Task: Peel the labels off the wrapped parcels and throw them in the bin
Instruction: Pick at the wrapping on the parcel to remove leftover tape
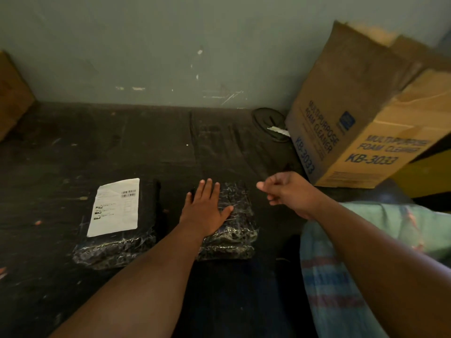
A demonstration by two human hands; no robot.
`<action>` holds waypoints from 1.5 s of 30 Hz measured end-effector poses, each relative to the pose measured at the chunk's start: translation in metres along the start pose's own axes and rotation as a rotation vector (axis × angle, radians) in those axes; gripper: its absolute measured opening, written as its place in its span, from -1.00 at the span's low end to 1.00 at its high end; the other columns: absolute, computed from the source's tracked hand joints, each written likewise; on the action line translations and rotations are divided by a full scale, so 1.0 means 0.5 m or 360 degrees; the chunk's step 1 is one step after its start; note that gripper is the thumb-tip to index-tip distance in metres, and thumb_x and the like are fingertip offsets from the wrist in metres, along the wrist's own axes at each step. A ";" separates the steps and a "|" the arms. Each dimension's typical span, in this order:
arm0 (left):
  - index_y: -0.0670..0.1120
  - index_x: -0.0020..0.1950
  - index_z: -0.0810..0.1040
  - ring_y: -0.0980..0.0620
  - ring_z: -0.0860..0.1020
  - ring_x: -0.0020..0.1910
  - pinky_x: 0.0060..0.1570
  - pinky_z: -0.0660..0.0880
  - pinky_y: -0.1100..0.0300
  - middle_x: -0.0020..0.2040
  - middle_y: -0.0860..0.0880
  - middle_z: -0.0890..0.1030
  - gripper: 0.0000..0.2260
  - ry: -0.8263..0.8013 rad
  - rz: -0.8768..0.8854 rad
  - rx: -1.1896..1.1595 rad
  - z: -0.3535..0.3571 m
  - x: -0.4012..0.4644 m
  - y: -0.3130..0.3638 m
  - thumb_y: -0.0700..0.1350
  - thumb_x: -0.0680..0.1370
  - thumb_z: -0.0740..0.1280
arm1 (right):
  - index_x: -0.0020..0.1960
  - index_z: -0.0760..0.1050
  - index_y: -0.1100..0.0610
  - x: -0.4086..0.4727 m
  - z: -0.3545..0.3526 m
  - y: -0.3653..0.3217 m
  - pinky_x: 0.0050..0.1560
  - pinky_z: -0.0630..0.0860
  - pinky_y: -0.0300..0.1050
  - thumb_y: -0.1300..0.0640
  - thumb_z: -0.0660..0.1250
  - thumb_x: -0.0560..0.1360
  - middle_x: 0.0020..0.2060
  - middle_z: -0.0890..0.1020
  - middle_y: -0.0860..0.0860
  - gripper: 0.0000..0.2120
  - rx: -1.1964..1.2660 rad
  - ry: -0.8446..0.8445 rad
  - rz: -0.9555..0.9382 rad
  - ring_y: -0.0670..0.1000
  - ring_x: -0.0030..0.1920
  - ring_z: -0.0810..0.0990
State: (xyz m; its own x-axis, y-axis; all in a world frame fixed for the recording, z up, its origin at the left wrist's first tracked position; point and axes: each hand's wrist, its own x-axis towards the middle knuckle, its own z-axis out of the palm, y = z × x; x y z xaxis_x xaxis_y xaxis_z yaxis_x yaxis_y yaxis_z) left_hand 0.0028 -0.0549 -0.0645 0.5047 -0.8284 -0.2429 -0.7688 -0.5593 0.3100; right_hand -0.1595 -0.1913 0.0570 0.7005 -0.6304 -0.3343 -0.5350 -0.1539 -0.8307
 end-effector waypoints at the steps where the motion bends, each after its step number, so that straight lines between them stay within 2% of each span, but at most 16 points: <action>1: 0.00 0.67 -0.24 -0.02 -0.32 0.62 0.59 -0.14 -0.17 0.66 -0.02 -0.30 -0.24 -0.0007 -0.0015 -0.0016 0.001 -0.004 0.003 0.36 0.64 -0.02 | -0.14 0.55 0.15 -0.011 -0.007 0.003 -0.07 0.58 -0.10 0.04 0.42 0.50 -0.27 0.57 0.06 -0.82 -0.0107 0.0026 -0.0015 -0.03 -0.21 0.57; 6: 0.00 0.67 -0.25 0.00 -0.36 0.60 0.57 -0.17 -0.10 0.65 -0.01 -0.33 -0.24 0.0024 -0.0038 -0.0111 0.020 -0.015 0.005 0.35 0.65 0.00 | -0.21 0.52 0.13 -0.006 0.018 0.037 0.02 0.60 0.04 0.09 0.38 0.54 -0.32 0.60 0.07 -0.82 -0.0334 -0.0053 -0.0046 0.01 -0.23 0.60; 12: 0.00 0.68 -0.22 0.03 -0.36 0.60 0.57 -0.18 -0.07 0.66 0.00 -0.31 -0.25 0.0107 -0.0021 -0.0153 0.038 -0.010 -0.003 0.34 0.65 0.02 | -0.12 0.59 0.25 0.066 0.102 0.044 -0.12 0.54 -0.06 0.03 0.32 0.57 -0.30 0.61 0.14 -0.73 -0.0573 -0.0017 -0.0086 0.06 -0.25 0.59; 14: 0.00 0.68 -0.20 0.03 -0.35 0.61 0.57 -0.18 -0.06 0.66 0.00 -0.30 -0.24 0.0139 -0.0009 -0.0164 0.042 -0.009 -0.006 0.34 0.65 0.03 | -0.07 0.62 0.23 0.105 0.124 0.033 0.00 0.55 -0.03 -0.01 0.30 0.57 -0.18 0.66 0.17 -0.70 -0.0720 0.0035 -0.0120 0.12 -0.10 0.64; 16: 0.00 0.68 -0.19 0.04 -0.34 0.61 0.57 -0.19 -0.05 0.67 0.01 -0.29 -0.24 0.0158 -0.0001 -0.0177 0.045 -0.009 -0.009 0.34 0.65 0.04 | 0.13 0.62 0.21 0.140 0.140 0.014 0.17 0.52 0.00 -0.03 0.27 0.59 0.02 0.67 0.17 -0.66 -0.0890 0.0037 -0.0075 0.14 0.10 0.62; 18: 0.00 0.68 -0.19 0.05 -0.35 0.61 0.57 -0.19 -0.04 0.66 0.01 -0.29 -0.24 0.0162 -0.0005 -0.0189 0.046 -0.008 -0.010 0.34 0.65 0.04 | 0.23 0.58 0.17 0.170 0.149 0.005 0.25 0.48 0.01 0.01 0.23 0.61 0.14 0.64 0.16 -0.67 -0.1010 0.0005 -0.0036 0.14 0.18 0.59; 22: -0.01 0.68 -0.17 0.04 -0.33 0.61 0.59 -0.18 -0.05 0.67 0.01 -0.27 -0.25 0.0172 -0.0002 -0.0212 0.044 -0.008 -0.009 0.32 0.65 0.06 | 0.13 0.63 0.09 0.183 0.156 0.027 0.14 0.51 -0.12 0.14 0.27 0.58 0.10 0.65 0.07 -0.79 -0.1172 0.0028 -0.0209 0.07 0.14 0.61; 27: 0.00 0.68 -0.16 0.05 -0.33 0.61 0.59 -0.18 -0.05 0.67 0.01 -0.25 -0.24 0.0194 0.0014 -0.0222 0.047 -0.006 -0.010 0.34 0.64 0.06 | 0.18 0.63 0.09 0.203 0.165 0.019 0.16 0.47 -0.13 0.04 0.32 0.56 0.16 0.63 0.06 -0.75 -0.1315 0.0004 -0.0165 0.07 0.16 0.59; 29: 0.00 0.68 -0.16 0.05 -0.32 0.61 0.59 -0.19 -0.05 0.67 0.01 -0.25 -0.24 0.0196 0.0018 -0.0223 0.049 -0.004 -0.012 0.34 0.64 0.05 | 0.09 0.65 0.08 0.205 0.169 0.025 0.12 0.49 -0.13 0.05 0.33 0.55 0.10 0.65 0.04 -0.81 -0.1383 0.0035 -0.0223 0.05 0.11 0.61; 31: 0.01 0.68 -0.17 0.05 -0.33 0.61 0.58 -0.20 -0.04 0.67 0.01 -0.25 -0.24 0.0196 0.0026 -0.0231 0.050 -0.002 -0.013 0.34 0.64 0.05 | -0.04 0.66 0.06 0.197 0.166 0.036 0.09 0.54 -0.09 0.11 0.35 0.53 0.00 0.66 0.04 -0.89 -0.1348 0.0129 -0.0369 0.04 0.02 0.63; 34: 0.00 0.68 -0.17 0.05 -0.34 0.61 0.56 -0.22 -0.03 0.67 0.01 -0.26 -0.24 0.0185 0.0033 -0.0227 0.048 0.001 -0.014 0.34 0.64 0.05 | -0.11 0.65 0.08 0.195 0.162 0.044 0.03 0.56 -0.11 0.19 0.34 0.51 -0.09 0.68 0.04 -0.89 -0.1198 0.0185 -0.0378 0.02 -0.04 0.65; 38: 0.00 0.68 -0.18 0.04 -0.34 0.61 0.57 -0.21 -0.03 0.67 0.01 -0.26 -0.24 0.0164 0.0039 -0.0220 0.044 0.002 -0.013 0.34 0.64 0.05 | -0.03 0.65 0.17 0.211 0.161 0.044 -0.10 0.46 -0.22 0.18 0.31 0.55 -0.12 0.68 0.08 -0.86 -0.1007 0.0210 -0.0257 0.04 -0.03 0.65; 42: 0.00 0.68 -0.18 0.04 -0.34 0.61 0.57 -0.21 -0.04 0.67 0.01 -0.26 -0.24 0.0157 0.0051 -0.0213 0.041 0.003 -0.014 0.34 0.65 0.04 | 0.09 0.60 0.22 0.213 0.157 0.039 0.01 0.43 -0.17 0.09 0.22 0.61 -0.01 0.66 0.14 -0.75 -0.0710 0.0188 -0.0146 0.09 0.07 0.60; 45: -0.01 0.68 -0.18 0.04 -0.34 0.61 0.58 -0.20 -0.04 0.67 0.01 -0.26 -0.25 0.0156 0.0055 -0.0225 0.039 -0.002 -0.012 0.33 0.65 0.04 | 0.13 0.54 0.26 0.212 0.154 0.034 0.07 0.43 -0.07 0.07 0.13 0.64 0.02 0.61 0.19 -0.68 -0.0692 0.0165 -0.0131 0.17 0.08 0.56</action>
State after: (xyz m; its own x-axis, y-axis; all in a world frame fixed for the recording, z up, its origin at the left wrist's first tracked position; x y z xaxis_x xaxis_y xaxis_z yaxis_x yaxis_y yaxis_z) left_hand -0.0008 -0.0503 -0.0842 0.5202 -0.8422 -0.1416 -0.7269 -0.5237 0.4443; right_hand -0.0581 -0.2021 -0.0268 0.7097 -0.6723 -0.2103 -0.6438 -0.4979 -0.5811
